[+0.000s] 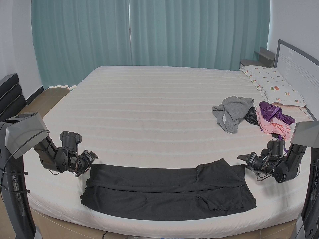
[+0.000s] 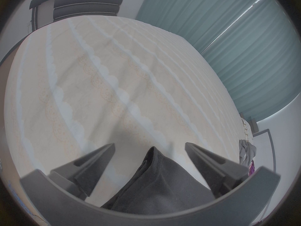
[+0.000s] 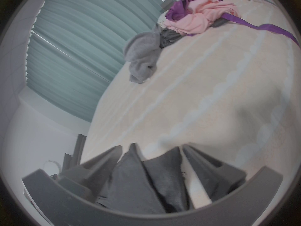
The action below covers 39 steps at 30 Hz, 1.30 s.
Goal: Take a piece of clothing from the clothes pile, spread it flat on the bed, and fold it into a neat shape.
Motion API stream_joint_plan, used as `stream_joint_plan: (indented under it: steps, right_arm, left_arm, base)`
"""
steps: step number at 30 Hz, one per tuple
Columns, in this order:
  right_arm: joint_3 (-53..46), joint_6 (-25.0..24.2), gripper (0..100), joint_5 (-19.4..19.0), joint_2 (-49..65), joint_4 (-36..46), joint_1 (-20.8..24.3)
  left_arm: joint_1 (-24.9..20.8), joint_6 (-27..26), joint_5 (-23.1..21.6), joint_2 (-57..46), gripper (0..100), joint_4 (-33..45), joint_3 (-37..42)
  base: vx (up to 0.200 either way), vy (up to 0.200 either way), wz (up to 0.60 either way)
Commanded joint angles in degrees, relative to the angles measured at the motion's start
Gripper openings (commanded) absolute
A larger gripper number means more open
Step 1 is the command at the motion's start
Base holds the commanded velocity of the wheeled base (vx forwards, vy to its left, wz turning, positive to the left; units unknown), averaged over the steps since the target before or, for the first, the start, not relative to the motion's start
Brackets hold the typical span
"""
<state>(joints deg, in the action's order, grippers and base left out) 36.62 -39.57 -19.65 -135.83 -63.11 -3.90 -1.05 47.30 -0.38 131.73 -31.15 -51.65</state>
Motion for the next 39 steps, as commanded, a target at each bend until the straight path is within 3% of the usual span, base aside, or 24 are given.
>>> stream_joint_plan:
  steps: [1,9,13,27,32,33,39]
  right_arm:
    - [-3.2,-1.7,100,-3.4,2.9,-4.2,-0.7]
    - [-11.5,-3.8,100,-11.0,2.6,-20.6,0.3]
    - [-12.4,-3.0,100,-11.9,2.0,-20.9,1.5]
    - [-12.1,7.1,100,-11.8,-4.9,-19.4,3.5]
    - [-11.7,7.3,100,-11.7,-5.1,-19.4,3.4]
    - [-11.7,7.3,0,-11.7,-5.1,-19.4,3.4]
    - [-13.2,7.5,0,-11.5,-4.3,-19.4,2.8]
  left_arm:
    - [0.2,0.3,-0.1,0.0,100,0.0,-0.3]
    - [0.3,2.4,-2.8,-1.0,100,0.5,-0.2]
    - [0.3,2.4,-2.9,-1.0,100,0.6,-0.1]
    - [0.3,3.1,-3.0,-1.0,100,0.6,-0.2]
    - [0.3,3.1,-3.0,-1.0,100,0.6,-0.1]
    - [0.3,3.1,-3.0,-1.0,100,0.6,-0.1]
    - [0.3,3.1,-3.0,-1.0,100,0.5,0.1]
  base:
    - [0.0,0.0,0.0]
    - [0.0,0.0,0.0]
    - [0.0,0.0,0.0]
    - [0.0,0.0,0.0]
    - [0.0,0.0,0.0]
    - [0.0,0.0,0.0]
    - [0.0,0.0,0.0]
